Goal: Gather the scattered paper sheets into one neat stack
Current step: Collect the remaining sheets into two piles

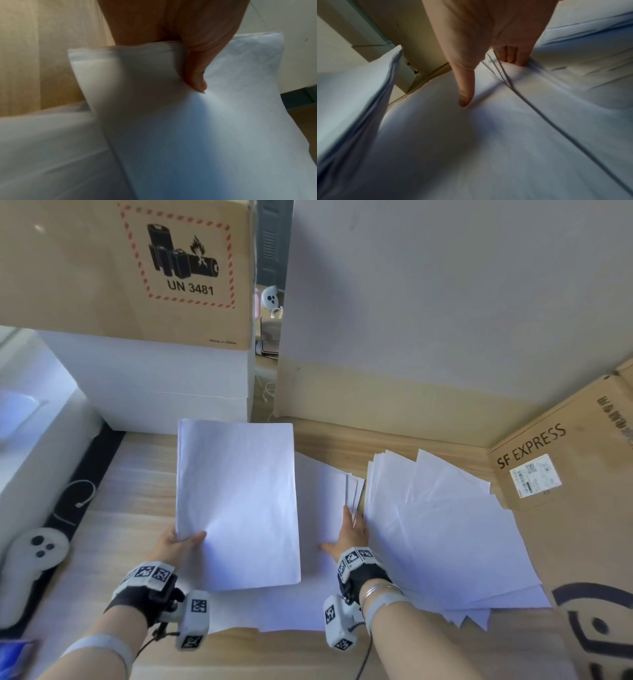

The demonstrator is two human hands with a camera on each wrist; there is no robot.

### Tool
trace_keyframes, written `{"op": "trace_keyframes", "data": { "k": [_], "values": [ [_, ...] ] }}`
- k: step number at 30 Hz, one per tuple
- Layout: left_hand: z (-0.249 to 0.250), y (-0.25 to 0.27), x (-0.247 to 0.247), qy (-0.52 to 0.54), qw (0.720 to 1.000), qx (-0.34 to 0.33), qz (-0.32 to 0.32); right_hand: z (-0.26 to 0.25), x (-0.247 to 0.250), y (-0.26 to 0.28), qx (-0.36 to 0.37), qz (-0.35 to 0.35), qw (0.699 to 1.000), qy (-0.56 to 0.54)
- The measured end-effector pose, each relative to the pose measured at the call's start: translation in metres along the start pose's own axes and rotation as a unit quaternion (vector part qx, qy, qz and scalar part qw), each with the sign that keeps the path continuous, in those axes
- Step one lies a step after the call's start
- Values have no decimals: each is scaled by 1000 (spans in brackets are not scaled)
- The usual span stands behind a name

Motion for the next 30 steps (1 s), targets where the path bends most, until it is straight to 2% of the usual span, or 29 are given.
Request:
{"op": "trace_keyframes", "data": {
  "k": [5,8,13,17,21,27,30],
  "values": [
    [-7,-2,3,1,1000,10,-3,-8,-6,-3,-61,12,998,22],
    [-10,-4,5,1,1000,15,1,-11,-4,-2,-66,11,998,0],
    [-13,-7,6,-1,1000,19,6,-11,-1,-4,-49,-5,992,-114],
    [-11,-6,6,5,1000,27,2,4,10,-5,-109,15,957,-268],
    [-10,-5,6,7,999,32,-4,20,41,-13,-89,40,962,-256],
    [-11,-3,0,6,999,34,-10,45,90,-23,-88,116,891,-431],
    [-9,-1,-4,3,999,34,-12,38,101,-26,-67,121,876,-462]
  ]
}}
Point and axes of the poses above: each hand's wrist, its own y-axis away from the middle knuckle, its own x-axis out of the back of the hand, z = x × y, the point moved 3 cm from there along -y, towards the middle knuckle, and after that the axes turned 11 degrees about -x, right-handed, at the moved point
